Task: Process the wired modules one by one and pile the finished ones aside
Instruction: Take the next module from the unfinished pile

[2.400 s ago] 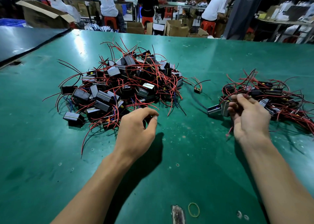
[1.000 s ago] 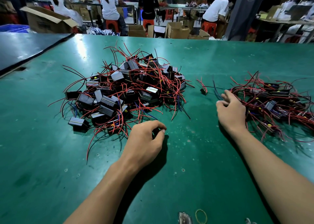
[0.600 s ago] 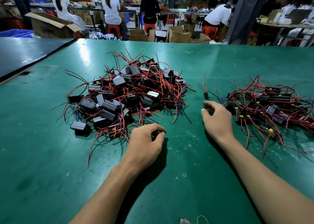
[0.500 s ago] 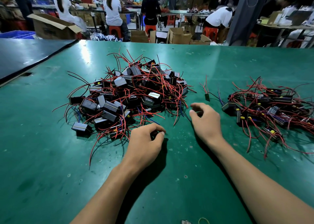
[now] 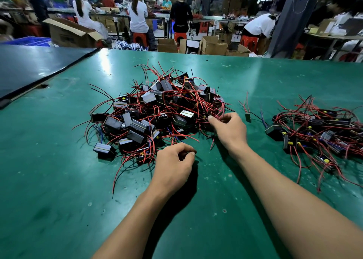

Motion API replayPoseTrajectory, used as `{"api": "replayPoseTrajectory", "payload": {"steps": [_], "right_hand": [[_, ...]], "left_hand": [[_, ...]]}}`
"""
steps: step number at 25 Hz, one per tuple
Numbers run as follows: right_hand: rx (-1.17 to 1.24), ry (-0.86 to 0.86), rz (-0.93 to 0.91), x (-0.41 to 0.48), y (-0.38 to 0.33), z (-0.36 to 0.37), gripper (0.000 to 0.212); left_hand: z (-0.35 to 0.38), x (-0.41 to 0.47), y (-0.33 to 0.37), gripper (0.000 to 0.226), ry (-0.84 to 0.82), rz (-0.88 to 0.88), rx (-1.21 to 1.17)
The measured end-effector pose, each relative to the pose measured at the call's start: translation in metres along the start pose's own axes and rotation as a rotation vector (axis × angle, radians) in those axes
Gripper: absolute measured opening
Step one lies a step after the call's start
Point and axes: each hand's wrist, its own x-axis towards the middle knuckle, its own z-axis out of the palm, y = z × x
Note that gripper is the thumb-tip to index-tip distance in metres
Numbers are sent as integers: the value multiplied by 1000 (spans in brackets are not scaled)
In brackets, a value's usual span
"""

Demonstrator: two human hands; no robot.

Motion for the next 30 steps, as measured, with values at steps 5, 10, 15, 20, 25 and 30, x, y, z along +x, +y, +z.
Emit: {"api": "replayPoseTrajectory", "payload": {"steps": [5, 10, 15, 20, 25, 30], "right_hand": [[-27, 185, -508, -24, -22, 5, 15], [-336, -307, -619, -30, -39, 32, 43], [-536, -353, -589, -25, -56, 48, 47], [-156, -190, -631, -25, -59, 24, 31], [614, -213, -404, -24, -70, -15, 16], [587, -865, -107, -19, -67, -39, 18]], "left_hand": [[1, 1, -1, 9, 6, -12, 35], [-2, 3, 1, 12, 6, -4, 59], [-4, 5, -1, 12, -9, -14, 5], [-2, 6, -3, 12, 19, -71, -101], [-3, 7, 3, 6, 90, -148, -450], [-13, 13, 14, 25, -16, -343, -987]]}}
